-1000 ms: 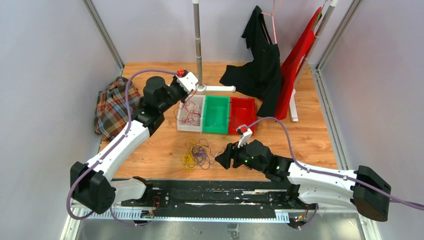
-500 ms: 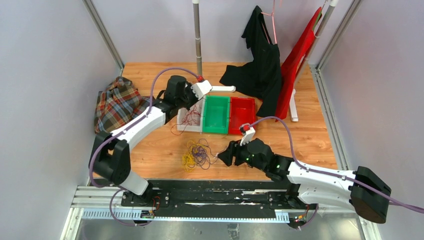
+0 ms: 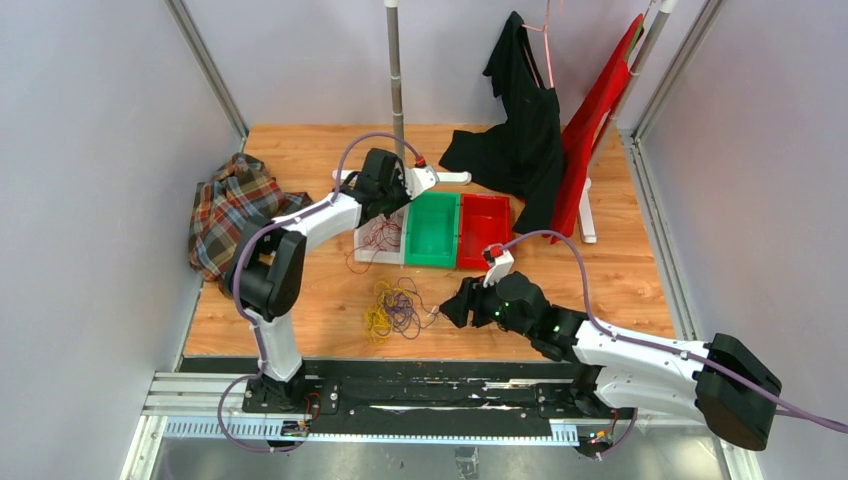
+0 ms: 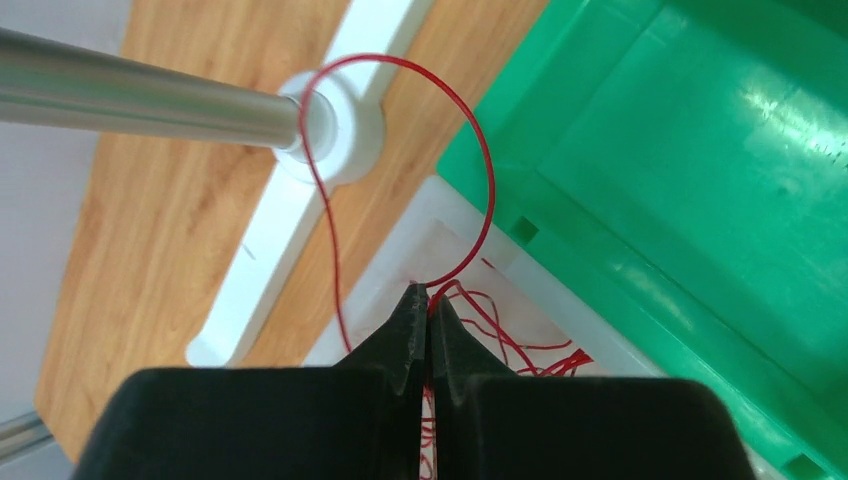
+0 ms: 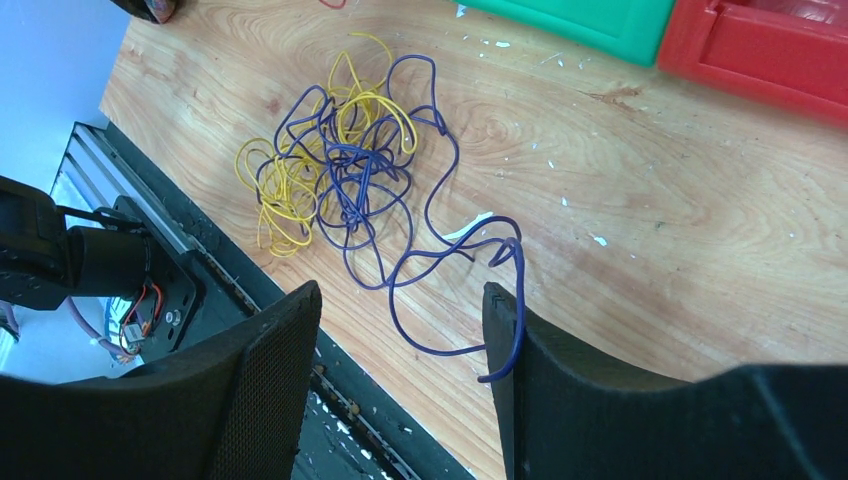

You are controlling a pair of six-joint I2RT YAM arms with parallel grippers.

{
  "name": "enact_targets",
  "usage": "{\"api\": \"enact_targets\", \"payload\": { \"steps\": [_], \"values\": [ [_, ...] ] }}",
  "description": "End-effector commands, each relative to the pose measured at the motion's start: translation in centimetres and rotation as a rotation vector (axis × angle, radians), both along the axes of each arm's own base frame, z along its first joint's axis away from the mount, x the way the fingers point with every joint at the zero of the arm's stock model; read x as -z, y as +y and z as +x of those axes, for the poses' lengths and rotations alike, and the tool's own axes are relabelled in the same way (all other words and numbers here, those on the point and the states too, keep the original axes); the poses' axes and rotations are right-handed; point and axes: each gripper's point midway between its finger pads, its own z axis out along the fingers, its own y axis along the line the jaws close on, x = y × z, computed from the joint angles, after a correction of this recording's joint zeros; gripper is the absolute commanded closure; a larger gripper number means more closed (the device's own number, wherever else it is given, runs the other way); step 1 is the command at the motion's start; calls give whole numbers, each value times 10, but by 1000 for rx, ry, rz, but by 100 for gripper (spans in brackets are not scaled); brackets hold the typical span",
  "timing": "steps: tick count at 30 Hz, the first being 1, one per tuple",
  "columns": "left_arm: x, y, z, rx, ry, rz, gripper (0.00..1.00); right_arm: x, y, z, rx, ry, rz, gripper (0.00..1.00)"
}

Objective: Untangle the cables

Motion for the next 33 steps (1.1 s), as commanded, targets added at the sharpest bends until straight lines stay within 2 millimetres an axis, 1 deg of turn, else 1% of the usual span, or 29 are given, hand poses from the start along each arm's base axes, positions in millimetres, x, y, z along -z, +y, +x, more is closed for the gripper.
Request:
{"api": "enact_targets", "payload": {
  "steps": [1,4,5,6,8,9,10,13,15,16,18,20,23,25,28,32,33],
  "values": [
    [7,-3,0,18,17,17,100,8,-7,3,15,25,-14,40],
    [6,-4,-6,28,32,8,99,8,-7,4,13,24,-13,40],
    [6,-3,-7,30,32,12,93,7,-6,4,12,23,-12,40],
    [4,-2,-7,33,33,15,84,6,-5,5,10,22,-10,40],
    [-3,-3,-9,45,47,2,64,5,-5,4,5,22,-9,40],
    [-8,-3,-11,58,60,-3,52,4,-5,4,5,23,-6,40],
    [-12,-3,-13,73,76,0,43,3,-5,4,5,21,-1,40],
    [-32,-1,-19,86,114,-7,34,3,-6,2,5,23,3,41],
    [-50,3,-21,84,124,-31,27,1,-7,1,6,23,8,41],
    [-56,7,-26,87,141,-26,24,1,-8,0,7,23,11,41],
    [-71,13,-33,97,149,-12,19,1,-10,-1,6,26,14,41],
    [-84,20,-41,107,151,-5,18,3,-12,-4,4,33,15,41],
    [-93,27,-60,138,168,15,15,3,-12,-8,-15,41,15,41],
    [-91,31,-77,164,190,23,14,2,-11,-11,-37,47,3,41],
    [-81,32,-96,200,226,11,13,4,-12,-18,-70,77,-35,41],
    [-70,34,-103,158,287,-4,15,7,-12,-33,-123,145,-57,43],
    [-69,35,-108,160,306,-2,13,7,-11,-37,-147,159,-61,44]
  ]
}}
